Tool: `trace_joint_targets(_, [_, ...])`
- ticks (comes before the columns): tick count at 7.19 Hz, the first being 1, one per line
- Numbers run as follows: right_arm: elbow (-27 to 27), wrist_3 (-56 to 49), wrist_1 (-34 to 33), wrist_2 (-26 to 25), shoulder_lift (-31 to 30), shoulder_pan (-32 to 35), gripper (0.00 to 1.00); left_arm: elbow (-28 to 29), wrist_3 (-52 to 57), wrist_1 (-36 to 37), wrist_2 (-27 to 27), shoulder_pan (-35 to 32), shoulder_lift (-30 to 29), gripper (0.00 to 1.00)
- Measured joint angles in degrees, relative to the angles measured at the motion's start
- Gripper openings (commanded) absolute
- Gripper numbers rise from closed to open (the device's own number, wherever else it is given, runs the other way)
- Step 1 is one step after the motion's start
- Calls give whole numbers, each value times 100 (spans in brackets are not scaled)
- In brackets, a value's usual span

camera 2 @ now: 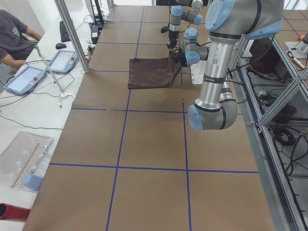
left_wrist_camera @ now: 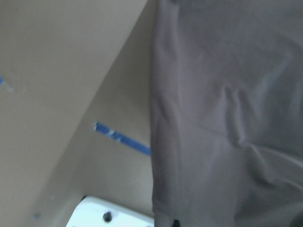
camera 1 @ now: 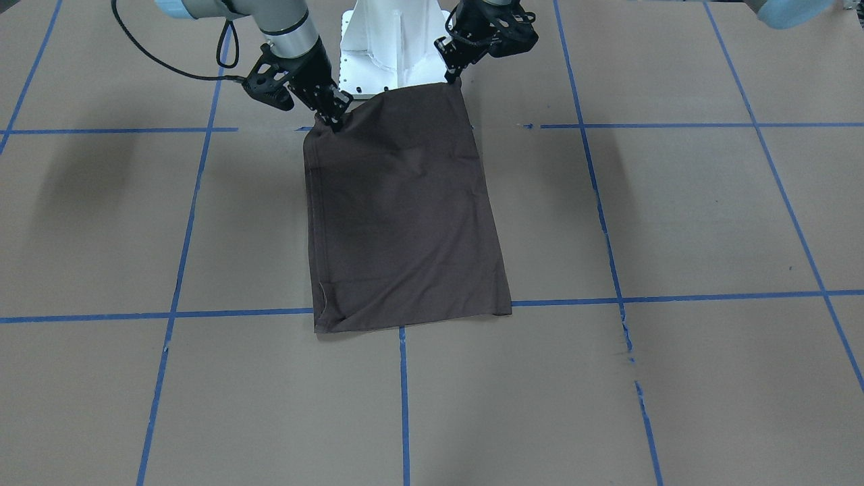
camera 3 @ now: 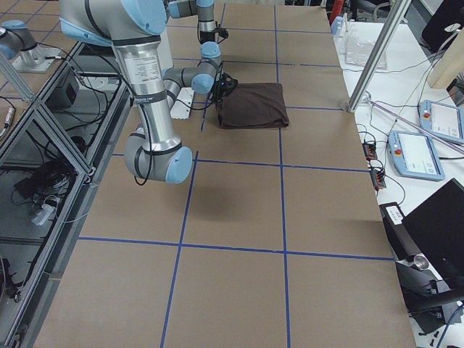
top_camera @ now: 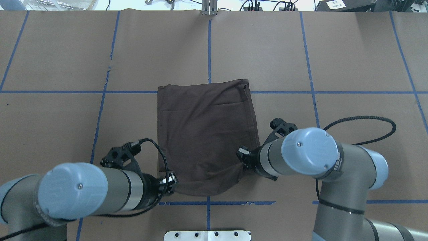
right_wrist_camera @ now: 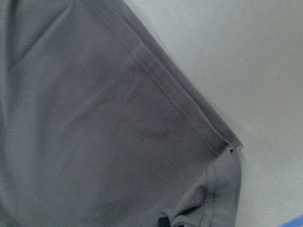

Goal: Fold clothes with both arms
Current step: 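Lift the near edge with both grippers and fold it over toward the far edge, then lay the folded edge down and open both grippers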

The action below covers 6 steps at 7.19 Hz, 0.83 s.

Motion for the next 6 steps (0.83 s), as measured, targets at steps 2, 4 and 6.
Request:
trace_joint_targets(2, [-657, -277, 28, 495, 516, 797, 0, 798, 563, -240, -345, -871, -479, 0])
trace_joint_targets(4, [-1590, -415, 412, 660, 979, 1243, 0, 1526, 855, -671, -517, -1486, -751, 0])
trace_joint_targets(6, [-2985, -436, 1178, 716, 1594, 1545, 0, 2464, 1122, -1285, -714, -2005, -1033, 0])
